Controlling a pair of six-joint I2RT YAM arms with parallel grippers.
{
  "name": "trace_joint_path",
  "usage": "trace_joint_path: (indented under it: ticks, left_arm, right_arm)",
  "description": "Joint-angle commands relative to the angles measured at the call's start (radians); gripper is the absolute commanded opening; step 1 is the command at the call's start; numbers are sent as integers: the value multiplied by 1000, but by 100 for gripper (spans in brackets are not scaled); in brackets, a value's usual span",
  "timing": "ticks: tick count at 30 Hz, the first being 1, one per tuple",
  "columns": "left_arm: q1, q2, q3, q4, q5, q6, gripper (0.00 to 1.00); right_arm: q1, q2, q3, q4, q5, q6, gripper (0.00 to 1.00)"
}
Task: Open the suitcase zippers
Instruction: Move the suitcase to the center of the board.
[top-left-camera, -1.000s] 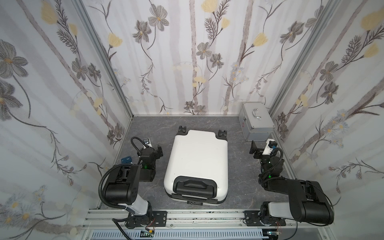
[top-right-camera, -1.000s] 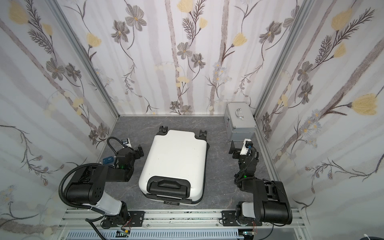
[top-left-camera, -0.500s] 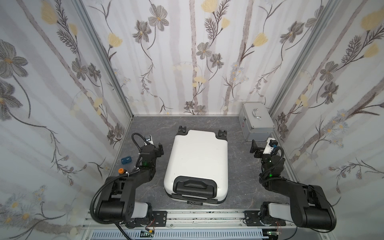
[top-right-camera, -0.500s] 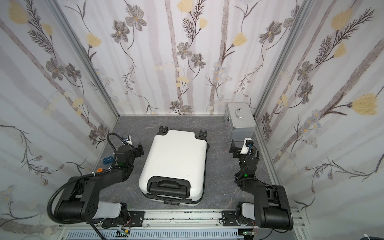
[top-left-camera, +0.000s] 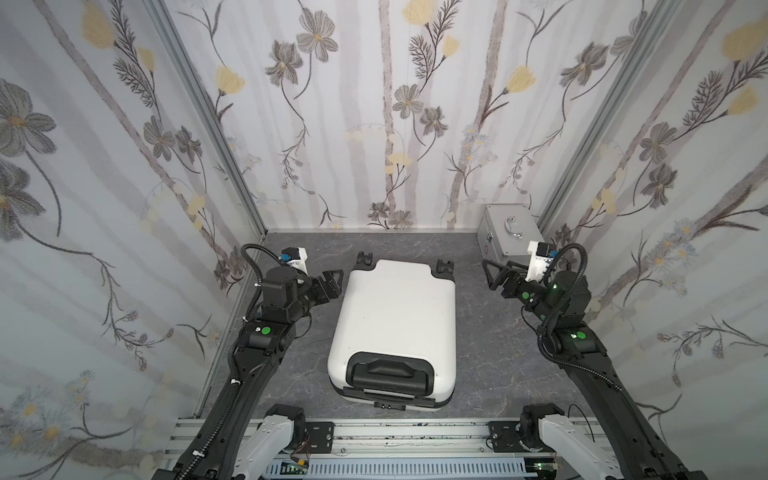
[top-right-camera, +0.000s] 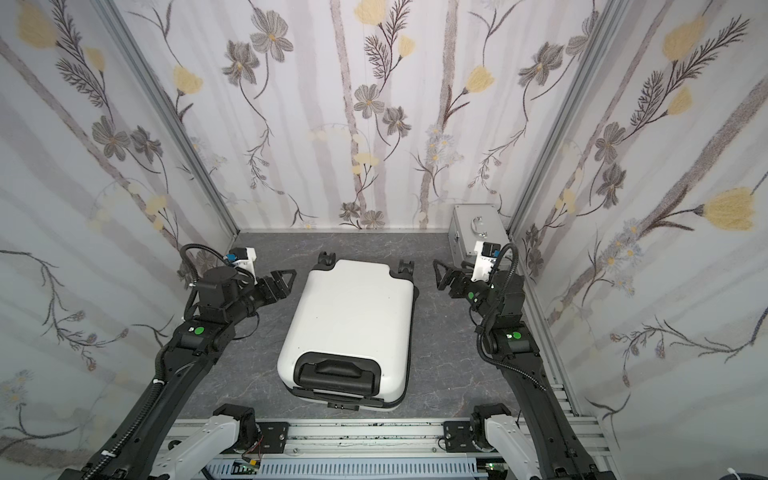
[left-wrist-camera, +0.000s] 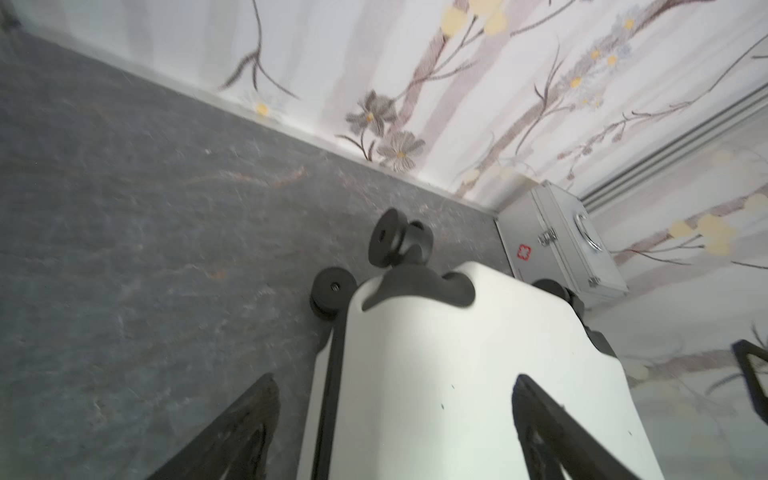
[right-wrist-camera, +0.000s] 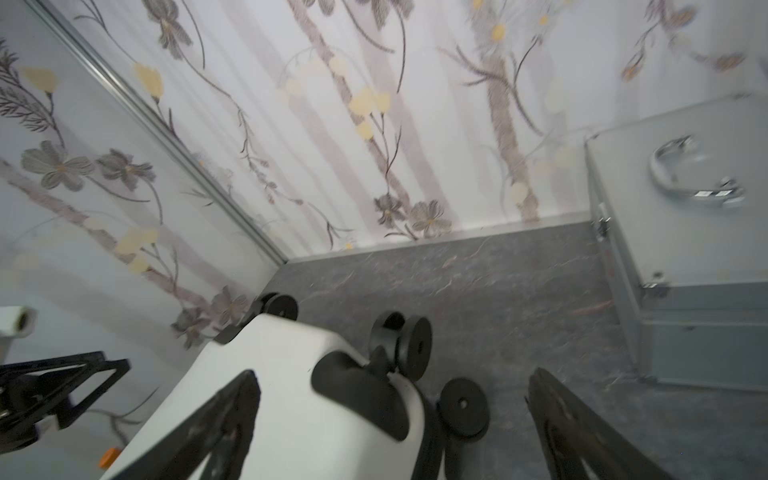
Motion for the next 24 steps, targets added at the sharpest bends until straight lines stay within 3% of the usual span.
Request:
trace_joint_path:
  ticks: [1, 3, 6, 11, 24]
  left_arm:
    - [-18, -3, 16, -143, 170, -98, 89]
    - [-25, -10, 16, -185, 200, -103, 95]
    - [-28, -25, 8, -238, 213, -97, 95]
    - [-34, -28, -27, -278, 267, -107, 93]
    - [-59, 4, -117, -205, 343, -121, 90]
  right_arm:
    - [114, -65, -66, -169, -62, 164, 100]
    - [185, -119, -98, -196, -36, 208, 100]
    - [251, -164, -137, -222, 5, 270, 100]
    - [297, -201, -263, -48, -136, 401, 98]
    - [417, -112, -265, -13, -33, 414, 95]
